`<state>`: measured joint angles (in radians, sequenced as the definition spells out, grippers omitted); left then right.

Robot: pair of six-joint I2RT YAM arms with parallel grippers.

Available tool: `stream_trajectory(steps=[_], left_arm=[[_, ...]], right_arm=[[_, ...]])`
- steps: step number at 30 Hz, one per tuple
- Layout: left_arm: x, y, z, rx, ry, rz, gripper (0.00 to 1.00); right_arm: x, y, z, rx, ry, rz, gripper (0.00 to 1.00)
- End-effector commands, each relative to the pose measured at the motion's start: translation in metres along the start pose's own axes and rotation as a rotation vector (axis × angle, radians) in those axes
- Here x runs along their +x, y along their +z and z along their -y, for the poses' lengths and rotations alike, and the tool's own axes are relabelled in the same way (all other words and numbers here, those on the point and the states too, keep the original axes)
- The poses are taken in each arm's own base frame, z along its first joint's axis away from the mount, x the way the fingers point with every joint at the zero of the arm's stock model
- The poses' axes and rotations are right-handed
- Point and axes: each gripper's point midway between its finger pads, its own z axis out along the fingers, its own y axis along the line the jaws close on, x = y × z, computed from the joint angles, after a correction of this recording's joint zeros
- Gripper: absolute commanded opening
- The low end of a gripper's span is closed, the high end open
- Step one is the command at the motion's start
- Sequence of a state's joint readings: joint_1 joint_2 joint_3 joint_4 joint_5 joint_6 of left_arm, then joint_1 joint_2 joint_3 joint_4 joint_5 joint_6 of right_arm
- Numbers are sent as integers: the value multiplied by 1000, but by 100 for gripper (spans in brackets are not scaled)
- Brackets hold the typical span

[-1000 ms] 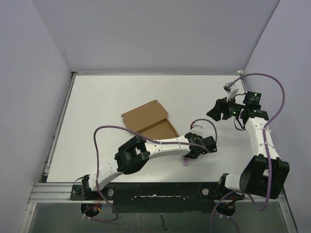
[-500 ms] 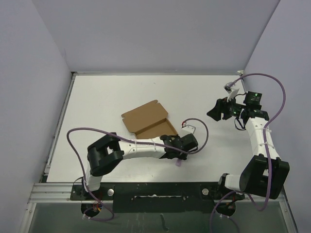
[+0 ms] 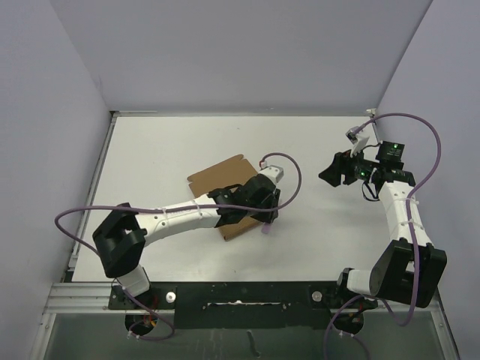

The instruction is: Fold the paper box

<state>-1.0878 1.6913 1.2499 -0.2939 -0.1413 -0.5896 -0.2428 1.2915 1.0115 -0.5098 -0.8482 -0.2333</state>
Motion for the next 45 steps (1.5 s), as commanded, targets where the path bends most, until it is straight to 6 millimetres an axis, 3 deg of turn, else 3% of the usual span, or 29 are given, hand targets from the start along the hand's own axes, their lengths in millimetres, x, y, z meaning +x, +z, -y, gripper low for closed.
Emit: stream_trajectory(steps=[1,6,14,26,32,38,40,45], left_arm=[[-29,-32,-20,15,14,59,9],[-24,-41,-55,-39,6,31,9],[-10,-32,-94,-92,-5,-30,6],[1,-3,-126,-159,2,-87,7],[5,11,-129,-165,9,-111,9],[9,25,-134,-184,19,-138,24],[8,27,-135,-194,17,-139,40],[-6,17,-130,-194,1,-102,66]], right_arm=[[-12,0,0,-12,-28,39,61],[-10,3,0,-20,-24,31,61],[-7,7,1,-24,-22,23,62],[-3,9,4,-20,-17,13,62],[-3,9,4,-19,-18,12,62],[-3,9,4,-20,-19,10,62],[-3,9,4,-19,-19,11,62],[-3,9,4,-20,-20,11,62]])
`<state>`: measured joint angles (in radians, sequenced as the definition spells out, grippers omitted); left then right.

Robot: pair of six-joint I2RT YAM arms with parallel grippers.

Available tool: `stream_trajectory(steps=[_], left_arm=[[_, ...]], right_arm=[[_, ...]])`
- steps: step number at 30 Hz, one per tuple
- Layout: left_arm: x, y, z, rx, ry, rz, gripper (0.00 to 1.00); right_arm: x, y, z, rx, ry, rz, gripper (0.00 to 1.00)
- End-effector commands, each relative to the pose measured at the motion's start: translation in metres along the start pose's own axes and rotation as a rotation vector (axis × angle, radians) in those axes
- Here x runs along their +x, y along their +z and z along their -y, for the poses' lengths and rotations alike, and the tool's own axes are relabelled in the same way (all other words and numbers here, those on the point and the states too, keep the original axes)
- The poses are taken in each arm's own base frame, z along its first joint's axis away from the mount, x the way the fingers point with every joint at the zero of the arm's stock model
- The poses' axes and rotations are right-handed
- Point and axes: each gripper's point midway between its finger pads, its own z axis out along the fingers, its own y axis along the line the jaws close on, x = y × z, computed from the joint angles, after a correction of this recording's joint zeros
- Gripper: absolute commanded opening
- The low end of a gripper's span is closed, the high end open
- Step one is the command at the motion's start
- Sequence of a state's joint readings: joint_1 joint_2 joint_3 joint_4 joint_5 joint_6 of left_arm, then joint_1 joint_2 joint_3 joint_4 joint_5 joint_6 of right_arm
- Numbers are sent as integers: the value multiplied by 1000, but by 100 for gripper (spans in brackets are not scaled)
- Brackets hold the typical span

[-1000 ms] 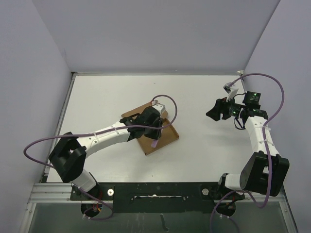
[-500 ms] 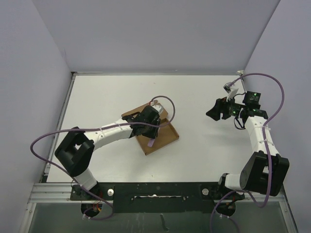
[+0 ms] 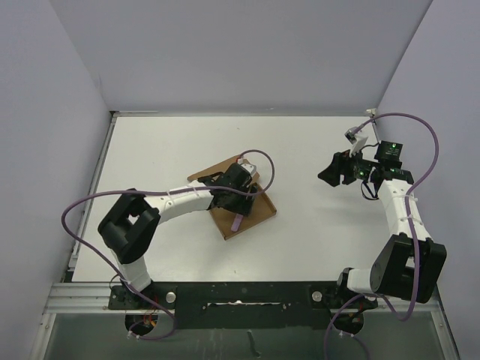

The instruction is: Fold the paper box

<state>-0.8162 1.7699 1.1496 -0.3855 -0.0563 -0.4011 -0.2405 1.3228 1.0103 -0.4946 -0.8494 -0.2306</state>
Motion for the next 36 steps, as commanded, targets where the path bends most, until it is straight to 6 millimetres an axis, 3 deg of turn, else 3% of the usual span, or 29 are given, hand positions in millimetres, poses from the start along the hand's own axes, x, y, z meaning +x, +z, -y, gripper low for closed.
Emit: stream_trajectory(steps=[1,7,11,15,19,23,27,31,36], left_arm=[[-42,-19,11,29,-18,120,69],[-62,-64,17,110,-42,254,72],[-68,-98,1,184,-157,396,69],[-52,-123,-21,263,-282,576,66],[-31,-138,-65,273,-467,705,80],[-26,-138,-100,294,-588,684,84],[-33,-127,-129,390,-740,649,79],[-35,-99,-153,438,-870,604,71],[-39,-69,-172,447,-964,583,69]], right_arm=[[-7,3,-1,-15,-34,22,62],[-9,3,-7,-49,-50,32,63],[-14,3,-28,-152,-79,77,62],[-13,10,-58,-276,-133,98,63],[-6,21,-72,-333,-163,75,63],[-2,27,-74,-345,-164,52,63],[0,27,-73,-337,-162,46,63],[0,27,-71,-331,-158,44,63],[1,28,-70,-332,-157,41,63]])
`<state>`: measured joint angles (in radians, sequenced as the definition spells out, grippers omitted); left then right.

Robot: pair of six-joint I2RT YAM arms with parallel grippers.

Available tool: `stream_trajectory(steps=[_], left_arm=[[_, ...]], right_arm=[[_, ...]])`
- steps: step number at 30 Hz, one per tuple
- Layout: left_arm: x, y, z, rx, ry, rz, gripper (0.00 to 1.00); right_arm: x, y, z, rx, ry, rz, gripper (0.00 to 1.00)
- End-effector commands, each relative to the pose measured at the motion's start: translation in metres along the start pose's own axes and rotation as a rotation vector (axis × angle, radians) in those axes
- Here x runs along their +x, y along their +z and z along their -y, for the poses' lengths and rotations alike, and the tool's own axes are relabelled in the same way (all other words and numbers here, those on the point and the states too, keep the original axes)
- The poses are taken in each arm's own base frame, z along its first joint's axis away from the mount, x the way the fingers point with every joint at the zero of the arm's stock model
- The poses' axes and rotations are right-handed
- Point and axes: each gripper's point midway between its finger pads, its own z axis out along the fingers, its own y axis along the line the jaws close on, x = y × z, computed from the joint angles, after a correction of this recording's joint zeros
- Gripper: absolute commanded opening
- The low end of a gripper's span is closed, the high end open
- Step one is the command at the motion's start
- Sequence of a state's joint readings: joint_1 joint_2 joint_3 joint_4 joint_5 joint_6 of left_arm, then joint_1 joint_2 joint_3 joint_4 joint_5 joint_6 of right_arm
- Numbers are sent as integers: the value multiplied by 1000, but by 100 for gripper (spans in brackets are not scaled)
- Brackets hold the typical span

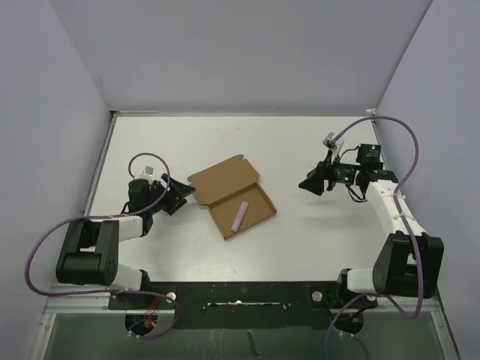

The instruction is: Fold the paper box

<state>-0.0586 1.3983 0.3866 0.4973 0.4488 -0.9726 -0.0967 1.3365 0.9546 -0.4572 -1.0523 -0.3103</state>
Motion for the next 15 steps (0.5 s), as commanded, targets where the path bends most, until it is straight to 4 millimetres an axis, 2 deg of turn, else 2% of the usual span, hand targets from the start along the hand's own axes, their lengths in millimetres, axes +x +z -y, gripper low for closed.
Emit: stream_trajectory(steps=[1,8,15], left_arm=[[-20,17,28,156,-35,20,69],[-25,43,2,147,-120,3,48],[-22,59,-10,167,-167,-33,33]], right_arm=[[-8,1,1,-13,-45,22,63],[-9,1,1,-12,-47,18,63],[-8,3,1,-13,-48,10,63]])
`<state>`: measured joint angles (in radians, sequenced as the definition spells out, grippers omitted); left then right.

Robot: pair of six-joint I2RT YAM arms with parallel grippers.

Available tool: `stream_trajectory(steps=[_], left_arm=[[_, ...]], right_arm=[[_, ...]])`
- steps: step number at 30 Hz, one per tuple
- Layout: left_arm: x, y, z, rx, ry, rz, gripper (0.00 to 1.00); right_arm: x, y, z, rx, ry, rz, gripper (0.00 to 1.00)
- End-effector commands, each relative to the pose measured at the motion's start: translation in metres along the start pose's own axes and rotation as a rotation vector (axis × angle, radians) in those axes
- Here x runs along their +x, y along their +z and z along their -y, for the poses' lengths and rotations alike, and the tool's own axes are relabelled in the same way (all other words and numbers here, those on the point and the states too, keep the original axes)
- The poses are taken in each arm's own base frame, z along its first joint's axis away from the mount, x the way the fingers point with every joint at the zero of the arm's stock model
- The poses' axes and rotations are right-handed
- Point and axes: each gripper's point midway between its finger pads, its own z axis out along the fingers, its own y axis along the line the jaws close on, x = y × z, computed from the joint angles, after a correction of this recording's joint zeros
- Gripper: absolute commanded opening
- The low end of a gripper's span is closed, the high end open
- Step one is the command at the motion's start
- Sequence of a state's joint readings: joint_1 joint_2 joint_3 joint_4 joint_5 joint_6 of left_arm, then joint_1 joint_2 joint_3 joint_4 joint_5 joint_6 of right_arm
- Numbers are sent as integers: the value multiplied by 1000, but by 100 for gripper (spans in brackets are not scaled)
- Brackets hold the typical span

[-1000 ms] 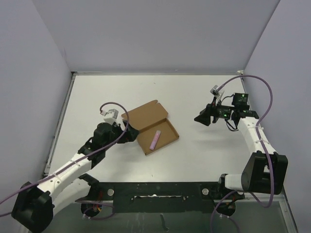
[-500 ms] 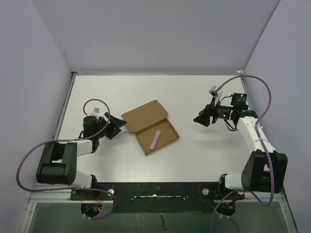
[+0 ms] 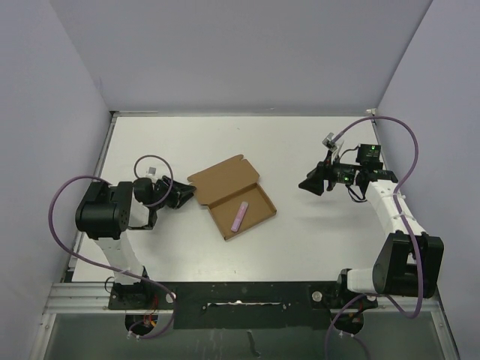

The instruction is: Fold the paper box

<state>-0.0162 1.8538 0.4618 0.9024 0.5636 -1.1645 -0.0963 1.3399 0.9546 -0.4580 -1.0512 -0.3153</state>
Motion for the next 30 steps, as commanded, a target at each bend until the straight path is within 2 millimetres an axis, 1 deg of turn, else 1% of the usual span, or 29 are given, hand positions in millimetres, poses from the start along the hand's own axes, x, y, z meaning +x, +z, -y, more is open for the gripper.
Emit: stream_trajectory(steps=[1,6,10,13,15,18,20,22,24,26,28,30], left_arm=[[-11,10,18,100,30,3,29],[-11,12,17,97,58,-9,10],[-11,8,27,107,139,-22,1],[-9,0,38,118,230,-17,0],[-7,-6,48,132,302,-10,0],[5,-13,63,155,425,-24,0],[13,-16,75,180,510,-28,0],[20,-18,85,198,585,-25,0],[27,-19,94,211,658,-22,0],[33,-19,103,225,720,-18,0],[38,-20,111,249,772,-16,0],[42,-21,117,272,816,-8,0]], right_arm=[[-9,2,0,-13,-47,12,63],[-9,3,-1,-15,-48,10,63],[-9,6,-5,-47,-31,18,63],[-8,11,-16,-135,43,42,64],[-5,17,-19,-175,80,40,66],[3,28,-20,-194,108,18,68],[4,32,-21,-205,134,22,70],[8,38,-18,-186,196,26,74],[9,44,-14,-163,209,33,81],[10,48,-12,-159,212,44,84],[16,51,-6,-148,218,40,85],[23,56,6,-114,213,30,84]])
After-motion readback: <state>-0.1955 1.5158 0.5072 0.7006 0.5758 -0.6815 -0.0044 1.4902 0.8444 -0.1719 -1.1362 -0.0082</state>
